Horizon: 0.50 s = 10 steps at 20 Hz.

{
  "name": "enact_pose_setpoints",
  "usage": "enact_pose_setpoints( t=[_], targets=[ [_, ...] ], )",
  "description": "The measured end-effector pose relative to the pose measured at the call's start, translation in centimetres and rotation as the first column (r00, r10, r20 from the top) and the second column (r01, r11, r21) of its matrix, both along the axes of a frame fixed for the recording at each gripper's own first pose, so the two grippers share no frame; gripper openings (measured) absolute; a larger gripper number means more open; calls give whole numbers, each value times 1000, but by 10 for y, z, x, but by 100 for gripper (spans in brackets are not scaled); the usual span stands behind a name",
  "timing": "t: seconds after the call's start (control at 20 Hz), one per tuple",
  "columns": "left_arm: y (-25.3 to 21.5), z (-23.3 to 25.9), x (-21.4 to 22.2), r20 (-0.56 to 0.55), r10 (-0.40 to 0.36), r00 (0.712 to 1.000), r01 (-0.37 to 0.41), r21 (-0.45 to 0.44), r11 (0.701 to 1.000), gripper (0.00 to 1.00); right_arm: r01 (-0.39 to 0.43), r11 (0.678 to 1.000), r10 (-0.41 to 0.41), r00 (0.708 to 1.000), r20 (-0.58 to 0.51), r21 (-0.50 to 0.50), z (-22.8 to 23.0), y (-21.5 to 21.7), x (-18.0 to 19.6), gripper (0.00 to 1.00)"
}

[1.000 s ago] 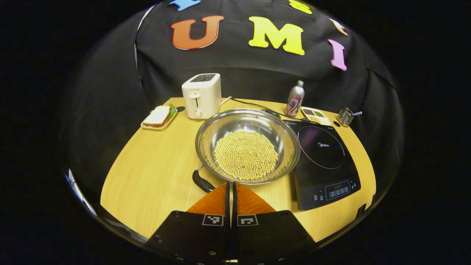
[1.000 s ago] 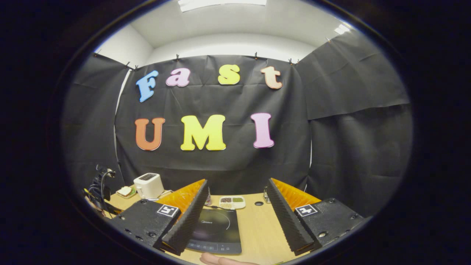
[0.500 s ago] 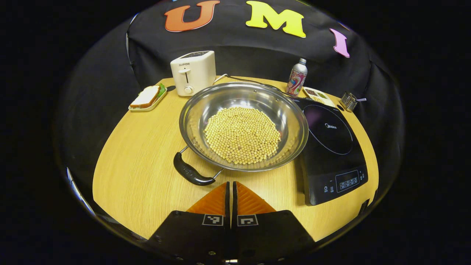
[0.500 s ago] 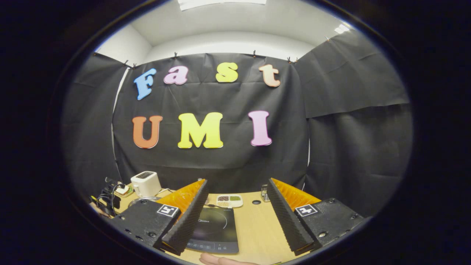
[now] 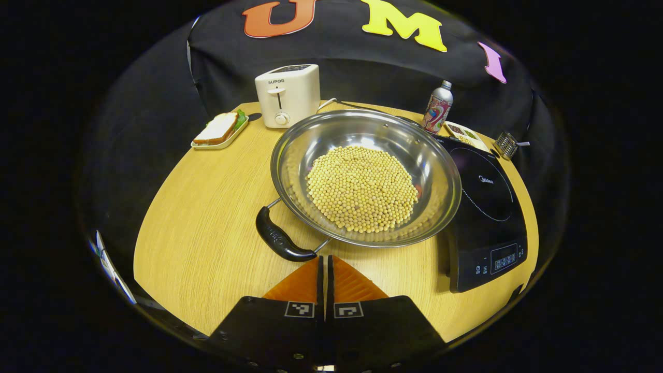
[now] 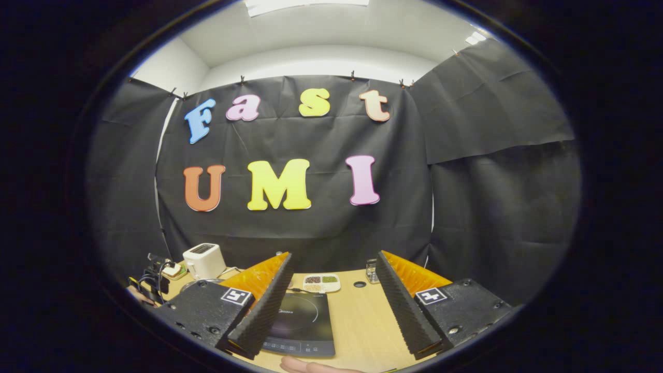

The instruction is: First push the handle of the pot to place it horizontally, then grasp the pot with both hands and set it on the induction cooktop.

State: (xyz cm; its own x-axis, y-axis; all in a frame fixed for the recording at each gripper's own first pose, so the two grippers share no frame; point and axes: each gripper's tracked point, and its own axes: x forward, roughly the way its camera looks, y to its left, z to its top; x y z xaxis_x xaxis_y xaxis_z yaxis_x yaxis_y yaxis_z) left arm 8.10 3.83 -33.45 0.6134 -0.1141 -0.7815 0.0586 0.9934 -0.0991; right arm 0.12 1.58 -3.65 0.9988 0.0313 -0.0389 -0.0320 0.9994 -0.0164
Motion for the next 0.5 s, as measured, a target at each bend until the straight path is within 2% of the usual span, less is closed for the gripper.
enact_pose_setpoints(
  t=[0.05, 0.35, 0.4, 0.45, 0.5],
  targets=[
    [1, -2, 0, -6, 1, 1000, -1, -9, 1000, 0, -2, 1000, 2, 1000, 1, 2, -1, 0, 0, 98],
    [20, -9, 9, -13, 33, 999, -34, -36, 999, 0, 4, 999, -4, 1000, 4, 33, -6, -5, 8, 98],
    [22, -9, 10, -15, 32, 999, -32, -40, 999, 10, 5, 999, -5, 1000, 1, 43, -7, -6, 10, 98],
    [25, -9, 12, -15, 34, 999, -34, -40, 999, 0, 2, 999, -2, 1000, -2, 51, -9, -5, 12, 98],
    [29, -9, 15, -17, 34, 999, -35, -37, 999, 0, -3, 998, 3, 1000, -3, 59, -10, -4, 13, 98]
  ],
)
